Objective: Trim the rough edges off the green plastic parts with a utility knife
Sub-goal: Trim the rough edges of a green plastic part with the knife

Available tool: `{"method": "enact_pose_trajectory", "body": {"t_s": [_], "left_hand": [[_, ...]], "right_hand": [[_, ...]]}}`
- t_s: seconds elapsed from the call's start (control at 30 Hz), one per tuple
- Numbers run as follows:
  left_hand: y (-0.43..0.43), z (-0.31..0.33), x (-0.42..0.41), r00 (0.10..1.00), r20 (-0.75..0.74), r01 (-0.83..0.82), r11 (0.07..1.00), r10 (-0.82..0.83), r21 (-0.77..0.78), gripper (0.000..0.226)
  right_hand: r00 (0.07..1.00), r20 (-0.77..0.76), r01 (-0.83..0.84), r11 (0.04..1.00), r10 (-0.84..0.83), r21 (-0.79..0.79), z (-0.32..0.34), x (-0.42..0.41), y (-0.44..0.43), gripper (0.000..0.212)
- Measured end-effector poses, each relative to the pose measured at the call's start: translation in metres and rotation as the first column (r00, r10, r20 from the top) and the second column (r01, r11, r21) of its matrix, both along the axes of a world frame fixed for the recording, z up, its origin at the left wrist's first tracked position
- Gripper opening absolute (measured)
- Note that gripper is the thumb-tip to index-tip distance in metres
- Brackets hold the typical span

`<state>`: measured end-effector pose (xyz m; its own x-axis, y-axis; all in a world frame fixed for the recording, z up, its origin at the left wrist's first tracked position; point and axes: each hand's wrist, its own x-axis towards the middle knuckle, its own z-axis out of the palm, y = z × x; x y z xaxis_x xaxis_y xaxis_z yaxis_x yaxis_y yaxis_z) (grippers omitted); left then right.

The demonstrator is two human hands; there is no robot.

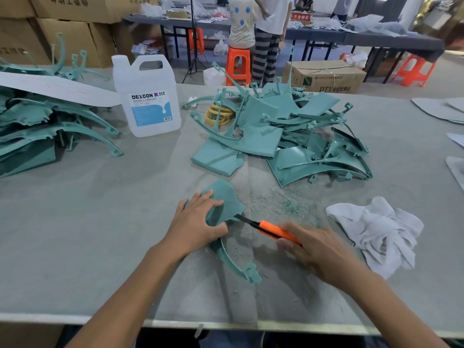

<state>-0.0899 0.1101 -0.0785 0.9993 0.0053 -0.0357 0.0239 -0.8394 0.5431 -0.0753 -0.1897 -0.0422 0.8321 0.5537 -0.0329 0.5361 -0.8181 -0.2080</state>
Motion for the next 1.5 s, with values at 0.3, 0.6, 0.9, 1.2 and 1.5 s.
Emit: {"method": "enact_pose_trajectory", "body": {"t_s": [0.3, 0.6, 0.9, 1.2, 1.5], "left_hand": [[0.003, -0.002, 0.0, 1.0, 0.007, 0.018, 1.0, -0.018, -0.024, 0.08], [0.004, -0.003, -0.001, 1.0, 0.02, 0.008, 0.999, -0.007, -0.042, 0.078], [0.004, -0.003, 0.0, 1.0, 0.023, 0.013, 0.999, -0.012, -0.036, 0.079], [0.004, -0.003, -0.001, 1.0, 0.028, 0.01, 0.999, -0.009, -0.04, 0.078], [0.004, -0.003, 0.0, 1.0, 0.026, 0.006, 0.999, -0.005, -0.042, 0.079]], "right_hand": [[0.994, 0.112, 0.006, 1.0, -0.007, 0.009, -0.01, -0.005, -0.003, 0.055], [0.997, 0.01, 0.073, 0.978, -0.076, 0.197, -0.013, -0.005, 0.004, 0.047], [0.99, -0.043, 0.138, 0.978, -0.133, 0.157, -0.008, 0.001, 0.005, 0.033], [0.992, -0.06, 0.116, 0.984, -0.108, 0.138, -0.005, 0.002, 0.008, 0.041], [0.983, -0.113, 0.161, 0.98, -0.148, 0.116, 0.001, -0.001, 0.007, 0.031]]}}
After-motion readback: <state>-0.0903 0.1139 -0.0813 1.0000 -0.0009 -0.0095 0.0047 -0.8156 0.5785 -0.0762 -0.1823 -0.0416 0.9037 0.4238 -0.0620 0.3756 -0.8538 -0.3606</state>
